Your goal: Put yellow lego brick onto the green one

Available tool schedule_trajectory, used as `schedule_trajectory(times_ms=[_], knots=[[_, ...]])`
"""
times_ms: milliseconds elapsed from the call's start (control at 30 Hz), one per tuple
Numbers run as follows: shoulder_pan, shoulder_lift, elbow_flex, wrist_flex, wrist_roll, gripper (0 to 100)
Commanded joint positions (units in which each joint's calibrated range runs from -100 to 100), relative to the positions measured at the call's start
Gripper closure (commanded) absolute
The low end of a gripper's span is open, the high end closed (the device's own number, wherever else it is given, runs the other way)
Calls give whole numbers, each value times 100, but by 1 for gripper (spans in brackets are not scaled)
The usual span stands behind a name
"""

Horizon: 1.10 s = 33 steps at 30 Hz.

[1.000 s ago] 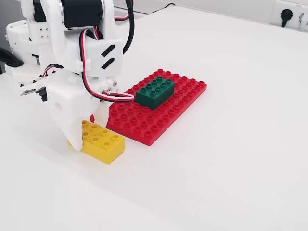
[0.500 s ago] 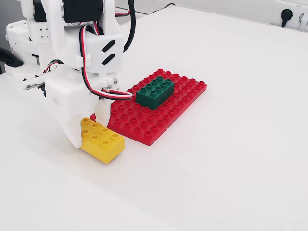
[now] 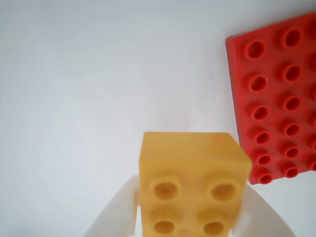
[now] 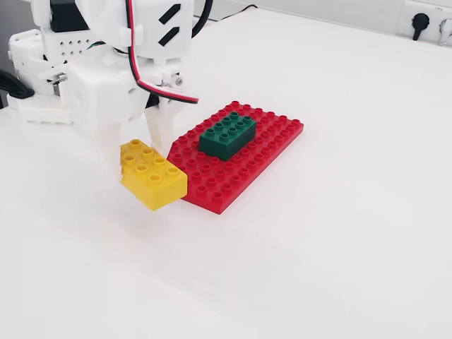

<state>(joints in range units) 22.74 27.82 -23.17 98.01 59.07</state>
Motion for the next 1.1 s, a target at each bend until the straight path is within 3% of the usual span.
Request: schedule_trajectory(times_ms=[0, 600, 800, 1067], knots=[[-167, -122, -362, 69, -558, 83], [-940, -1940, -10, 78, -4119, 83], [-1478, -2828, 1319, -35, -4583, 83], [-2031, -4747, 3144, -1177, -5355, 83]])
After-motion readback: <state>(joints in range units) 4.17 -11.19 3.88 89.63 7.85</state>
